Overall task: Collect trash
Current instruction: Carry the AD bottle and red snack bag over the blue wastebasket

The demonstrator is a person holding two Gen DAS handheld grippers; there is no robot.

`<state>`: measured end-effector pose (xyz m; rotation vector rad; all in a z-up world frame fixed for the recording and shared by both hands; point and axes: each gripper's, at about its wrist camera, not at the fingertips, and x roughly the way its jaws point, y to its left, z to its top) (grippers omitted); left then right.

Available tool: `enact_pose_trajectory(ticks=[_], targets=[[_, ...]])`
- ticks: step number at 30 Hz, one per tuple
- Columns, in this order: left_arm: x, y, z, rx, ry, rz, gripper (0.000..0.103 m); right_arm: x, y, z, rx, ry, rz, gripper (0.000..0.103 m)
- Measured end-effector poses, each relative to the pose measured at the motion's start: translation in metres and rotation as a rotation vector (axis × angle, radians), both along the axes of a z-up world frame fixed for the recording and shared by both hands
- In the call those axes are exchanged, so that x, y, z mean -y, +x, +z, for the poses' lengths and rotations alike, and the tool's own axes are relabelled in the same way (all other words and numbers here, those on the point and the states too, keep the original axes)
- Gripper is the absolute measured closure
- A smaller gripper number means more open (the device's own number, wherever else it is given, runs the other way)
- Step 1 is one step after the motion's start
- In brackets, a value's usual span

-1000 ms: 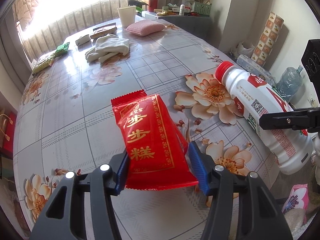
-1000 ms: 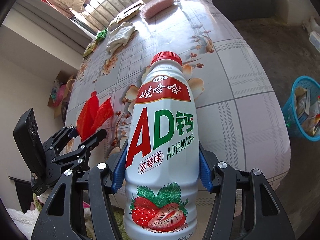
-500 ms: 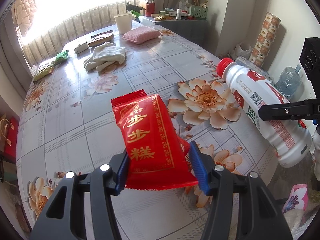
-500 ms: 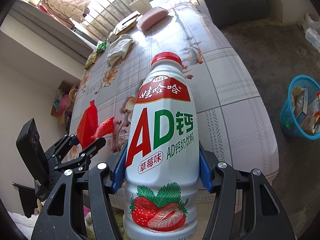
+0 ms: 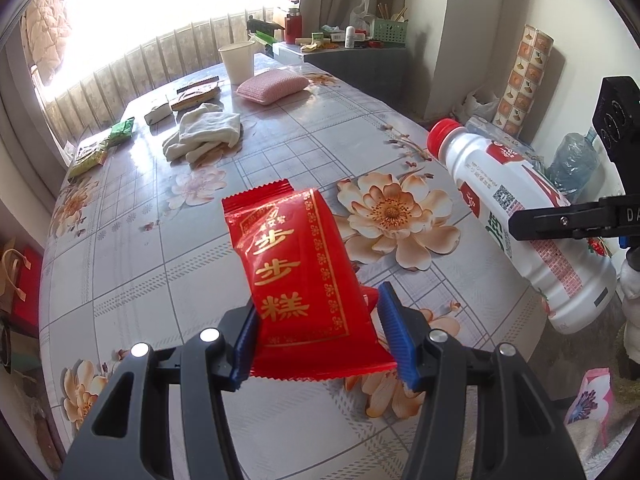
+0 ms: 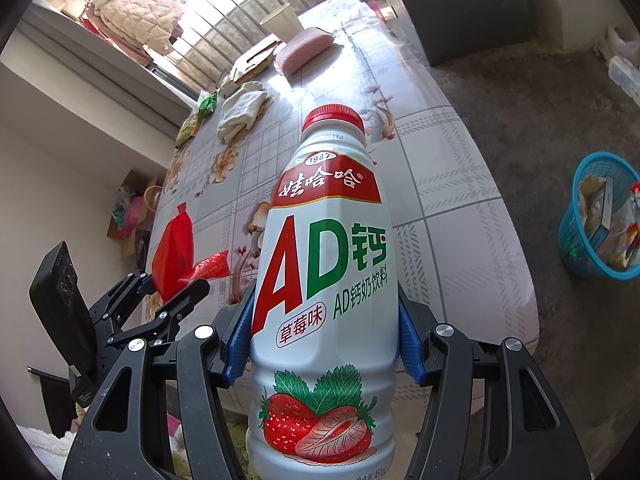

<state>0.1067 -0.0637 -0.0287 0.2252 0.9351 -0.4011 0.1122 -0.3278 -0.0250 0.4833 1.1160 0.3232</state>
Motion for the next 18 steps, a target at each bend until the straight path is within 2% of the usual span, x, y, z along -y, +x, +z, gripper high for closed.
enact_pose_trajectory(ticks=[5, 10, 14, 18], targets=[[0.007, -0.001, 0.009, 0.012, -0.026, -0.023, 0.049, 0.004, -0.005, 0.001, 0.001, 0.039, -0.006, 0.046], [0.031, 0.007, 0.02, 0.006, -0.05, -0.083, 0.049, 0.025, -0.018, 0.008, 0.047, 0.09, -0.061, 0.046], [0.07, 0.016, 0.035, 0.019, -0.064, -0.173, 0.049, 0.07, -0.037, 0.011, 0.086, 0.132, -0.176, 0.046], [0.127, 0.021, 0.051, 0.041, -0.094, -0.297, 0.049, 0.131, -0.065, 0.012, 0.113, 0.12, -0.349, 0.046]])
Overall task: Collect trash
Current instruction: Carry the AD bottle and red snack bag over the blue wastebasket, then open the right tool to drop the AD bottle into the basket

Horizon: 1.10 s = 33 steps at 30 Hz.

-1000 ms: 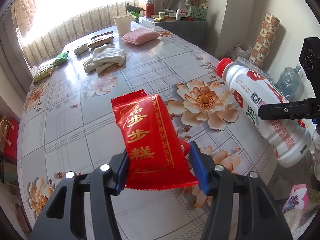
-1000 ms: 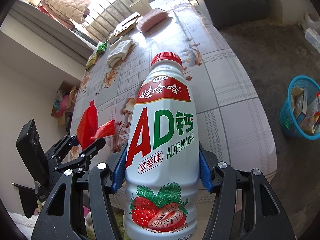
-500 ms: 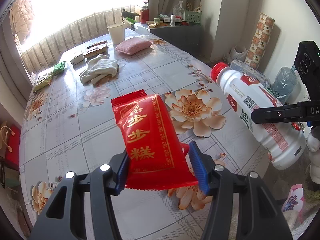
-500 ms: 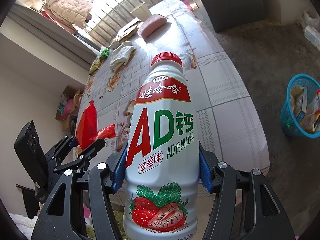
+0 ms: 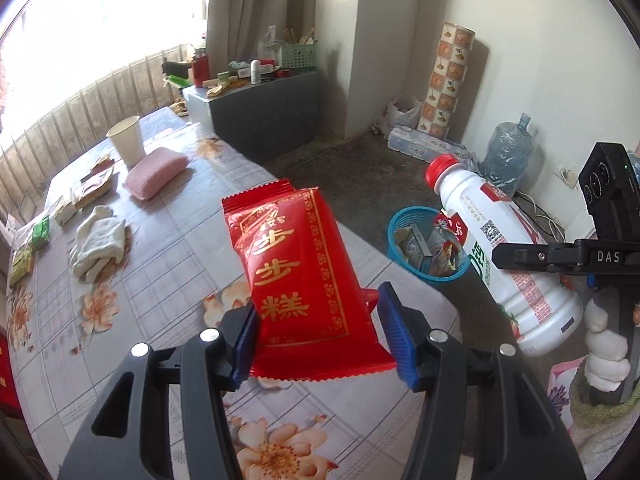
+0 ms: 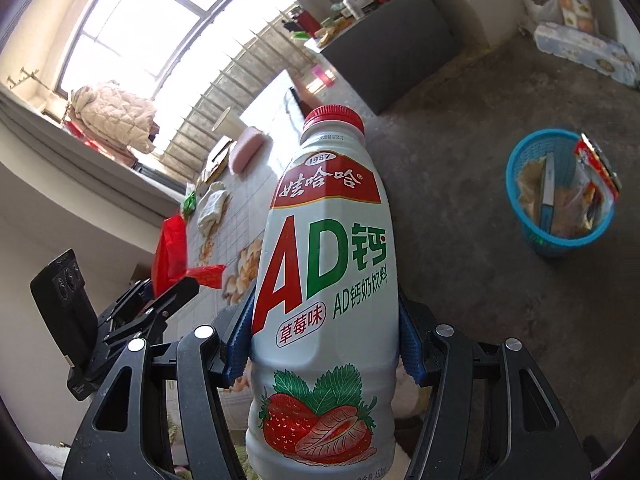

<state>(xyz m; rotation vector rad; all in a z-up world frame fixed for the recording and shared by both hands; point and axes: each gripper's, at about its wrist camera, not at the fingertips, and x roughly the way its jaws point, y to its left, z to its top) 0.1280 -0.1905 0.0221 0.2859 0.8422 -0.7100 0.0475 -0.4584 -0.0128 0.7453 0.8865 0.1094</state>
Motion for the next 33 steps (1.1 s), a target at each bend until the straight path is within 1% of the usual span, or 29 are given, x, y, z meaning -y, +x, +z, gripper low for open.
enact_pose_trajectory(ticks=[2, 5, 9, 12, 14, 16, 18, 20, 22, 24, 26, 29, 33], targets=[[0.033, 0.004, 0.002, -0.015, -0.011, -0.063, 0.049, 0.032, -0.017, -0.003, -0.003, -0.003, -0.095, 0.046], [0.083, 0.013, -0.003, -0.084, -0.034, -0.15, 0.049, 0.076, -0.043, -0.016, -0.032, -0.013, -0.231, 0.046], [0.139, 0.02, -0.017, -0.158, -0.026, -0.22, 0.049, 0.117, -0.056, -0.046, -0.102, -0.016, -0.335, 0.046], [0.169, 0.024, -0.029, -0.191, -0.006, -0.251, 0.049, 0.141, -0.04, -0.074, -0.158, -0.009, -0.352, 0.046], [0.184, 0.028, -0.036, -0.203, 0.011, -0.264, 0.049, 0.156, -0.019, -0.092, -0.188, -0.025, -0.351, 0.046], [0.197, 0.032, -0.043, -0.21, 0.026, -0.27, 0.049, 0.171, 0.002, -0.111, -0.219, -0.059, -0.348, 0.046], [0.206, 0.037, -0.049, -0.214, 0.038, -0.272, 0.049, 0.191, 0.025, -0.132, -0.231, -0.08, -0.379, 0.045], [0.212, 0.042, -0.055, -0.22, 0.049, -0.274, 0.049, 0.208, 0.047, -0.158, -0.257, -0.136, -0.398, 0.041], [0.219, 0.049, -0.062, -0.233, 0.062, -0.269, 0.049, 0.219, 0.06, -0.184, -0.3, -0.173, -0.407, 0.04], [0.226, 0.056, -0.07, -0.256, 0.071, -0.266, 0.049, 0.225, 0.06, -0.204, -0.339, -0.159, -0.433, 0.04], [0.234, 0.062, -0.079, -0.272, 0.084, -0.265, 0.049, 0.226, 0.05, -0.21, -0.327, -0.131, -0.455, 0.04], [0.25, 0.072, -0.091, -0.296, 0.109, -0.272, 0.049, 0.219, 0.024, -0.205, -0.282, -0.103, -0.468, 0.04], [0.278, 0.084, -0.111, -0.356, 0.14, -0.284, 0.049, 0.21, -0.018, -0.199, -0.262, -0.073, -0.501, 0.04]])
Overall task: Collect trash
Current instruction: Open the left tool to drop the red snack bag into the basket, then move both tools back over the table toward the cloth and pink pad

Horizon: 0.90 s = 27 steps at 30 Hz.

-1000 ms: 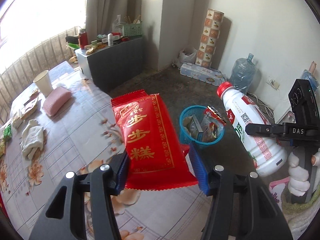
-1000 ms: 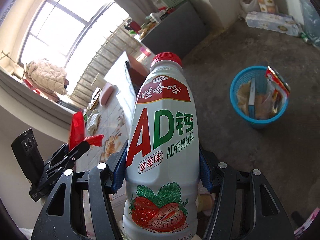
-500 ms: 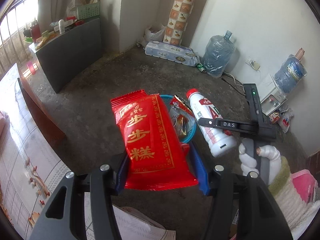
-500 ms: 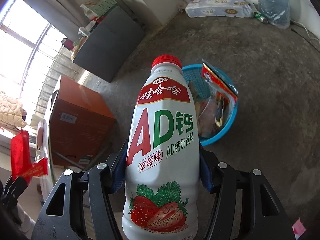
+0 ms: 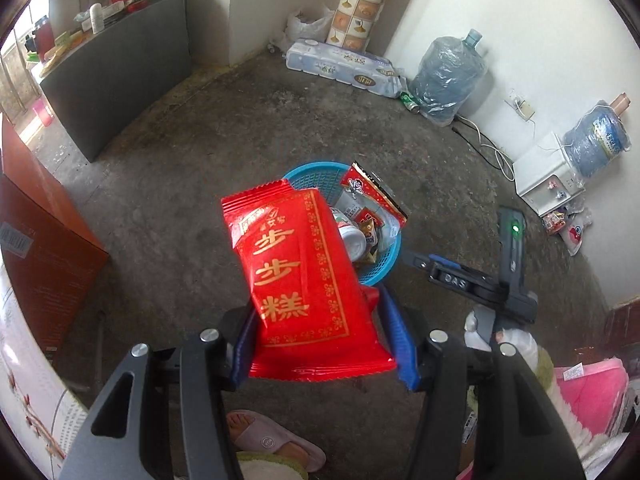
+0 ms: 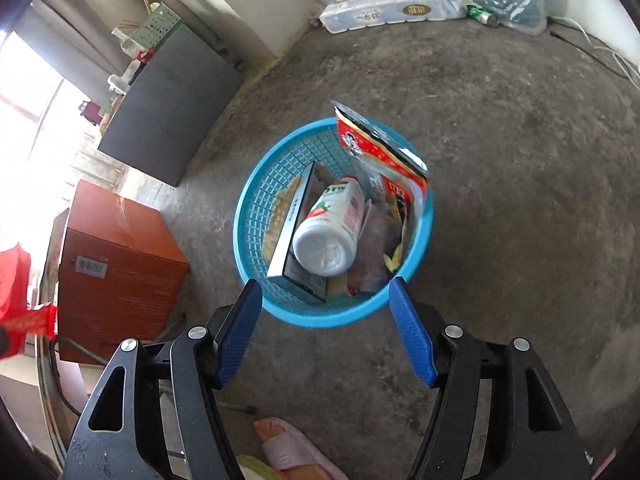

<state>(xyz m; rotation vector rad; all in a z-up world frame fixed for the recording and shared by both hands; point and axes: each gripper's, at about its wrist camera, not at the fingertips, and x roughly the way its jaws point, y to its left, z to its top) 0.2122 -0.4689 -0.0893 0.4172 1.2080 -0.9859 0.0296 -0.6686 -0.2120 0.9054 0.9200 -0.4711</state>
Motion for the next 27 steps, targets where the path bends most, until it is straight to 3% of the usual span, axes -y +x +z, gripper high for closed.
enact_pose_trajectory(ticks=[5, 8, 10, 12, 14, 19, 27], targets=[[0.052, 0.03, -0.035, -0.102, 0.028, 0.041, 0.048, -0.006, -0.042, -0.001, 0.008, 0.049, -0.055, 0.04], [0.089, 0.047, -0.059, -0.091, 0.043, 0.073, 0.033, -0.006, -0.059, -0.002, 0.01, 0.062, -0.081, 0.04], [0.103, 0.058, -0.076, -0.129, 0.043, 0.138, 0.029, -0.006, -0.066, -0.001, 0.01, 0.07, -0.098, 0.04], [0.109, 0.067, -0.09, -0.221, 0.032, 0.199, 0.03, -0.007, -0.076, -0.001, 0.013, 0.076, -0.119, 0.04], [0.107, 0.071, -0.093, -0.239, 0.02, 0.253, 0.03, -0.008, -0.083, -0.002, 0.014, 0.081, -0.134, 0.04], [0.087, 0.069, -0.068, -0.21, -0.019, 0.24, 0.03, -0.015, -0.092, -0.002, 0.022, 0.103, -0.143, 0.04], [0.005, 0.064, 0.021, -0.105, -0.17, 0.195, 0.03, -0.03, -0.078, 0.021, 0.079, 0.078, -0.088, 0.04]])
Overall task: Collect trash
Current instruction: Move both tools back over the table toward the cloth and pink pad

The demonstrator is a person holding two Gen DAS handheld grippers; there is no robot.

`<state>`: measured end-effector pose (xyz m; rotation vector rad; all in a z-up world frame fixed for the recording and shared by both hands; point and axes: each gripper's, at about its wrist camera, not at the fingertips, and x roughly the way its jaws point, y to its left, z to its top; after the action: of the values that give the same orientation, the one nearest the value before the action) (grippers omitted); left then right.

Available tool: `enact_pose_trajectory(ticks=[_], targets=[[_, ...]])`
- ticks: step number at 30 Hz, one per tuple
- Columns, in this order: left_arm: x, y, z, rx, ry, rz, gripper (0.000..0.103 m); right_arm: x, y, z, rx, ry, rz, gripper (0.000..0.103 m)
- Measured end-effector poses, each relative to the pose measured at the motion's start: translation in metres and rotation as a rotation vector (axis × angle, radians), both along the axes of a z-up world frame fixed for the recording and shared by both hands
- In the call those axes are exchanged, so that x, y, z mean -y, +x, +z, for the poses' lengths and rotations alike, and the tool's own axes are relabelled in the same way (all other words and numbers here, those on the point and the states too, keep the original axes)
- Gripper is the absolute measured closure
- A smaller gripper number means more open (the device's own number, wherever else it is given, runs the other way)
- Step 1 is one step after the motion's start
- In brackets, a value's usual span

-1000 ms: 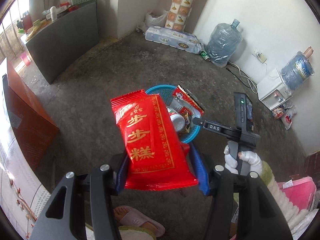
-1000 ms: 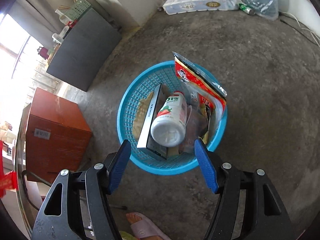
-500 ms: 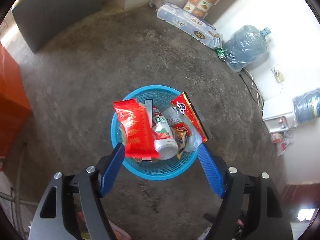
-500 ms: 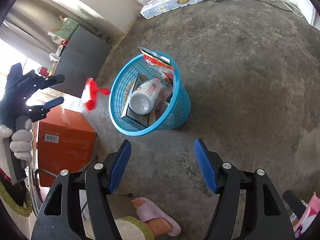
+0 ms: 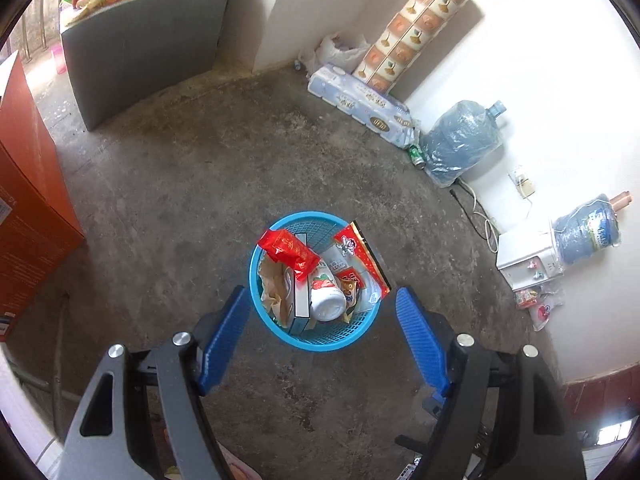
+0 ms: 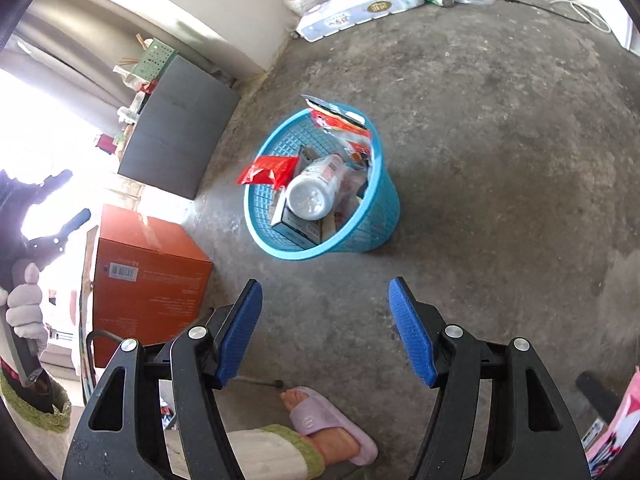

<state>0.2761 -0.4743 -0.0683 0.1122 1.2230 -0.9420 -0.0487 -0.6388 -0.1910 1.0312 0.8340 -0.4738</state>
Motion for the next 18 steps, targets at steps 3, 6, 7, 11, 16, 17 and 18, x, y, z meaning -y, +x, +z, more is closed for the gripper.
enact_pose_trajectory(ticks=[3, 6, 7, 11, 16, 17, 18], targets=[[-0.049, -0.01, 0.031, 0.04, -0.048, -0.012, 0.03, -0.01, 0.01, 0.015, 0.028, -0.02, 0.04, 0.04], [-0.103, -0.021, 0.051, 0.083, -0.062, -0.009, 0.029, -0.023, 0.022, 0.032, 0.051, -0.038, 0.085, 0.04], [-0.124, -0.023, 0.056, 0.096, -0.065, 0.001, 0.029, -0.027, 0.026, 0.039, 0.062, -0.043, 0.101, 0.04], [-0.215, -0.028, 0.07, 0.174, -0.056, 0.101, 0.029, -0.047, 0.048, 0.068, 0.1, -0.081, 0.175, 0.038], [-0.333, -0.015, 0.081, 0.247, -0.031, 0.311, 0.03, -0.085, 0.096, 0.11, 0.144, -0.149, 0.323, 0.035], [-0.355, -0.01, 0.083, 0.257, -0.027, 0.357, 0.029, -0.095, 0.109, 0.119, 0.155, -0.169, 0.358, 0.033], [-0.376, -0.005, 0.084, 0.265, -0.021, 0.401, 0.029, -0.106, 0.122, 0.129, 0.17, -0.189, 0.396, 0.032]])
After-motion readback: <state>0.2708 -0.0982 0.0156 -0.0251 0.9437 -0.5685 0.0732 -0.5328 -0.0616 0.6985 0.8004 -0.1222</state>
